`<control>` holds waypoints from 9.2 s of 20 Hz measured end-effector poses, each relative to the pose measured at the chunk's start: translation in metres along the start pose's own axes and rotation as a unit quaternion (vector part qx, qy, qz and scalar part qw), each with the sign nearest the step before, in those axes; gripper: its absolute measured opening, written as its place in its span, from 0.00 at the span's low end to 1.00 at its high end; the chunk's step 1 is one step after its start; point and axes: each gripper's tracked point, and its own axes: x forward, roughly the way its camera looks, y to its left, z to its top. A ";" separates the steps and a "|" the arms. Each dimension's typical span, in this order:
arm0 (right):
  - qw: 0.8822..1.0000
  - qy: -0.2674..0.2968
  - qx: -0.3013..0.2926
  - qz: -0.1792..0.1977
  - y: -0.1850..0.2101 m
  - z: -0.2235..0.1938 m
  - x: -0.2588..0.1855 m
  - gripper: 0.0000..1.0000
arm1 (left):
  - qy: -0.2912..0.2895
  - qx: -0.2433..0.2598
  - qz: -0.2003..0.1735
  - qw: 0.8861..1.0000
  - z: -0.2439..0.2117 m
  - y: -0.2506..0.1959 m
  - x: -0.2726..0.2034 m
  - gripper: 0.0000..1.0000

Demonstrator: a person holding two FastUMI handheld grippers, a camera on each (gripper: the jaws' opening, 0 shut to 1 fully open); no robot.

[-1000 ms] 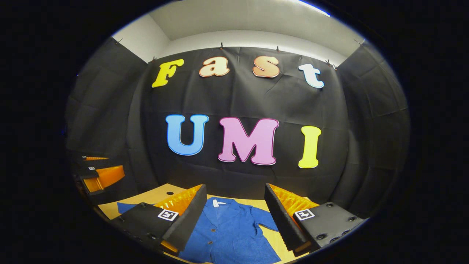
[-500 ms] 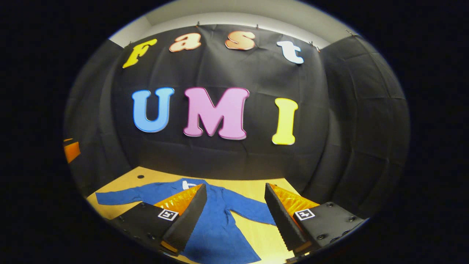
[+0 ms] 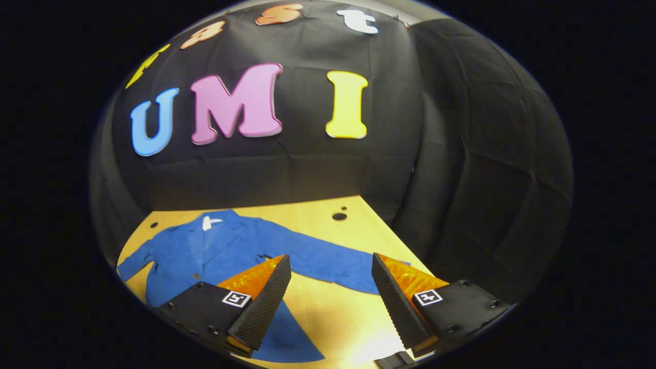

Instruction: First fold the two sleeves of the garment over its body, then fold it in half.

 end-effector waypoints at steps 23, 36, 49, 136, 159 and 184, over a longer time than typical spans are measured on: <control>0.950 0.260 0.122 -0.121 -0.133 -0.143 0.121 0.98 | 0.038 0.052 0.010 0.998 -0.022 -0.055 0.035 0.81; 0.944 0.278 0.167 -0.053 -0.097 -0.138 0.131 0.02 | 0.053 0.033 0.020 0.998 -0.032 -0.043 0.038 0.81; 0.981 0.172 0.084 0.020 -0.011 -0.013 0.159 0.02 | 0.059 0.022 0.048 0.997 -0.038 -0.016 0.030 0.81; 0.958 -0.070 -0.122 0.249 0.241 -0.016 0.001 0.98 | 0.238 -0.212 0.172 0.932 -0.212 0.252 0.205 0.00; 0.994 0.010 -0.008 0.105 0.066 -0.044 0.019 0.98 | 0.199 -0.050 -0.218 0.954 -0.145 -0.283 0.339 0.70; 0.957 0.270 -0.082 0.066 0.089 -0.219 -0.076 0.99 | 0.426 -0.004 -0.039 0.904 -0.341 0.076 0.005 0.85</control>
